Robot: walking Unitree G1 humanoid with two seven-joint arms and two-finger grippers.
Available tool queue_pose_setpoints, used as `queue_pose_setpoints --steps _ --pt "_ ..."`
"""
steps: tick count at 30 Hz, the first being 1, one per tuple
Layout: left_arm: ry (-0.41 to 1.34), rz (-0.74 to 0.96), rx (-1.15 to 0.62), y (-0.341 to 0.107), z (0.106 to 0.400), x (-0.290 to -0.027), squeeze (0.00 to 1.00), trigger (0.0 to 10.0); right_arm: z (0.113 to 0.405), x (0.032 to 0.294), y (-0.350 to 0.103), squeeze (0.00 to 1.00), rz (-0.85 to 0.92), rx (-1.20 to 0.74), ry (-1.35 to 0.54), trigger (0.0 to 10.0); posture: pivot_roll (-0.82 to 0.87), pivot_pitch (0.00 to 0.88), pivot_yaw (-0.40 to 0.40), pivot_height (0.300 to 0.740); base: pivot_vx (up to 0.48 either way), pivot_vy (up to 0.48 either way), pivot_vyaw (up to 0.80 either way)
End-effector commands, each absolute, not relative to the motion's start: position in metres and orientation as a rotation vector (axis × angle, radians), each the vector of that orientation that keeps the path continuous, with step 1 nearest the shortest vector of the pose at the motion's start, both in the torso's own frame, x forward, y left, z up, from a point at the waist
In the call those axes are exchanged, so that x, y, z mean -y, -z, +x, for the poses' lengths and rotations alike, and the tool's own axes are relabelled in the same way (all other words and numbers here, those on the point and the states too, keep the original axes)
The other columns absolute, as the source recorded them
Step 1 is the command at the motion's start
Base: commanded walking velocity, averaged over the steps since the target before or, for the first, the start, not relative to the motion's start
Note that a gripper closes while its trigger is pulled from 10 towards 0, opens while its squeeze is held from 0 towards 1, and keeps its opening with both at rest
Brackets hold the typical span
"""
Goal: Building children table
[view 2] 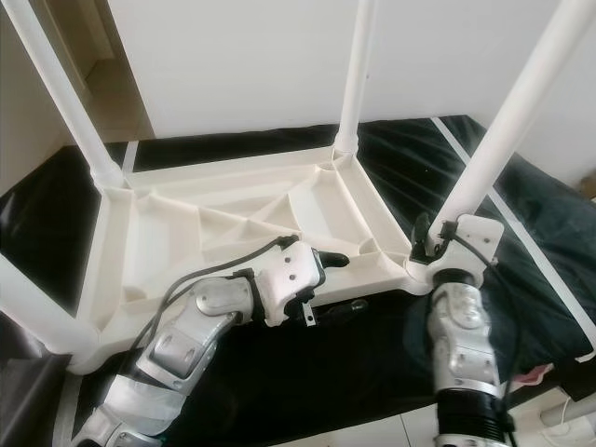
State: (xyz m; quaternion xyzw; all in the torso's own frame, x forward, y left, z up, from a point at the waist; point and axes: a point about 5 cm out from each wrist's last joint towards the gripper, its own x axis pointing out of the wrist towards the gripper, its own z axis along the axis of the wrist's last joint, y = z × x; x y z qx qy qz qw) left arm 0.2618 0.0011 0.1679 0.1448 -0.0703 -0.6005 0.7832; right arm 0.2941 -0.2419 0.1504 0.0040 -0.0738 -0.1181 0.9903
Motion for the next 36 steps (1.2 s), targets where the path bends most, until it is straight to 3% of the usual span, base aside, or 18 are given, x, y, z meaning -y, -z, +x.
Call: queue_pose_setpoints --steps 1,6,17,25,26,29,30,36 --pt "1.266 0.298 0.149 -0.168 0.261 0.0 0.0 10.0 0.292 0.252 -0.143 0.0 -0.031 0.099 0.122 10.0 -0.07 0.0 -0.006 0.74 0.0 0.0 0.0" --pt "1.271 0.298 0.138 -0.166 0.258 0.006 0.0 10.0 0.292 0.27 -0.137 0.0 -0.133 0.021 -0.093 10.0 -0.08 0.0 0.0 0.74 0.0 0.0 0.0" --pt "1.277 0.291 0.144 -0.168 0.257 0.011 0.0 10.0 0.298 0.266 -0.126 0.0 -0.166 -0.116 -0.39 10.0 -0.07 0.006 -0.003 0.74 0.0 0.0 0.0" --pt "1.267 0.297 0.14 -0.168 0.258 0.008 0.0 10.0 0.299 0.268 -0.118 0.0 -0.152 -0.163 -0.496 10.0 -0.06 0.004 -0.008 0.74 0.0 0.0 0.0" --pt "1.262 0.297 0.142 -0.169 0.259 0.008 0.0 10.0 0.299 0.268 -0.117 1.0 -0.15 -0.166 -0.517 10.0 -0.06 0.005 -0.011 0.74 0.0 0.0 0.0" --pt "1.256 0.296 0.144 -0.169 0.259 0.007 0.0 10.0 0.299 0.268 -0.118 1.0 -0.152 -0.162 -0.536 10.0 -0.06 0.004 -0.011 0.74 0.0 0.0 0.0" --pt "1.254 0.296 0.145 -0.17 0.26 0.007 0.0 10.0 0.299 0.267 -0.118 0.0 -0.154 -0.168 -0.558 10.0 -0.06 0.001 -0.012 0.74 0.0 0.0 0.0" --pt "1.254 0.3 0.147 -0.17 0.261 0.008 0.0 10.0 0.292 0.257 -0.11 0.0 -0.124 -0.213 -0.667 10.0 -0.06 0.0 -0.022 0.74 0.0 0.0 0.0"
